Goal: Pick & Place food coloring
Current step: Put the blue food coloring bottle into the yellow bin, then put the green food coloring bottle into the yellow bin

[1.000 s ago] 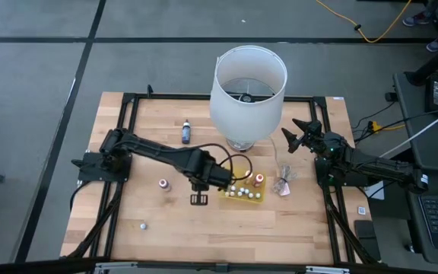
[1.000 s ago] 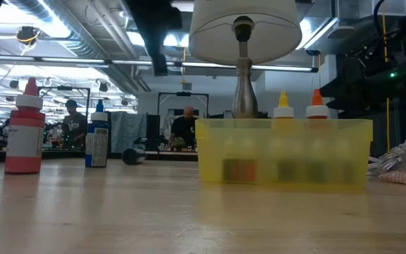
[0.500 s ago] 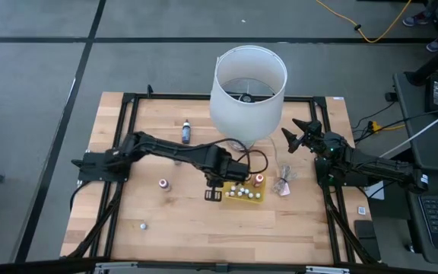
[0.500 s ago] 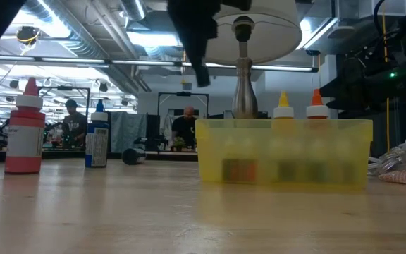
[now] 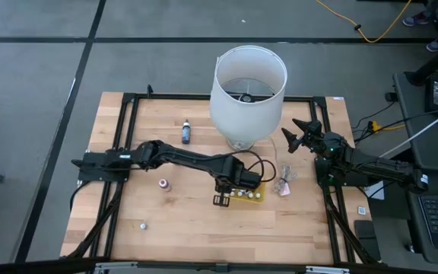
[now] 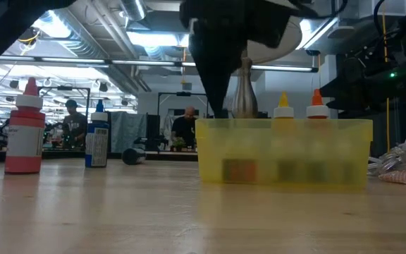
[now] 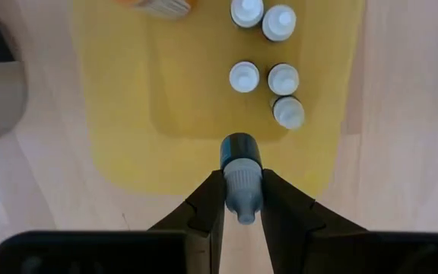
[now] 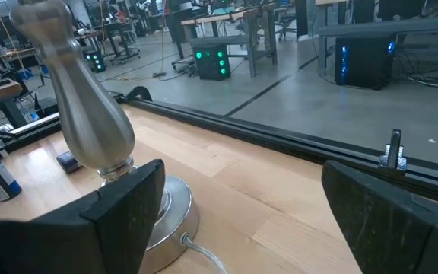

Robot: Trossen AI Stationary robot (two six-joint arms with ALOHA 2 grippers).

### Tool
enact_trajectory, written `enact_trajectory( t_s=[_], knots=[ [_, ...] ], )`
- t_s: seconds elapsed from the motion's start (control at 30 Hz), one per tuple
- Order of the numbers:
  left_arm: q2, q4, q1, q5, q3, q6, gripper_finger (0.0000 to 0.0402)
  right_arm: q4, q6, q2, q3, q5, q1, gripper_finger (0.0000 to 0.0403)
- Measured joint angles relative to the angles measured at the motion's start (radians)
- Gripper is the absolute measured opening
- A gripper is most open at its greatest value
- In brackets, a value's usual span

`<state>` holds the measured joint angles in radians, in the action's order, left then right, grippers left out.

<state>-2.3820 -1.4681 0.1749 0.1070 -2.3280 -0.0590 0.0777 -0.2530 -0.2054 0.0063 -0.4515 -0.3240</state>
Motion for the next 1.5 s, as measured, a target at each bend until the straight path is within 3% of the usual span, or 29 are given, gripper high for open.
enact_trajectory(
  t_s=[0.83, 1.4, 1.5],
  knots=[
    [-0.126, 0.075, 0.002, -0.028, 0.001, 0.036, 0.0067, 0.0, 0.0, 0.0, 0.0, 0.0, 0.0, 0.0355],
    [-0.091, 0.071, 0.002, -0.011, 0.0, 0.027, 0.0172, 0.0, 0.0, 0.0, 0.0, 0.0, 0.0, 0.0355],
    [-0.073, 0.068, 0.001, 0.046, -0.025, -0.004, 0.0203, 0.0, 0.0, 0.0, 0.0, 0.0, 0.0, 0.0355]
  ],
)
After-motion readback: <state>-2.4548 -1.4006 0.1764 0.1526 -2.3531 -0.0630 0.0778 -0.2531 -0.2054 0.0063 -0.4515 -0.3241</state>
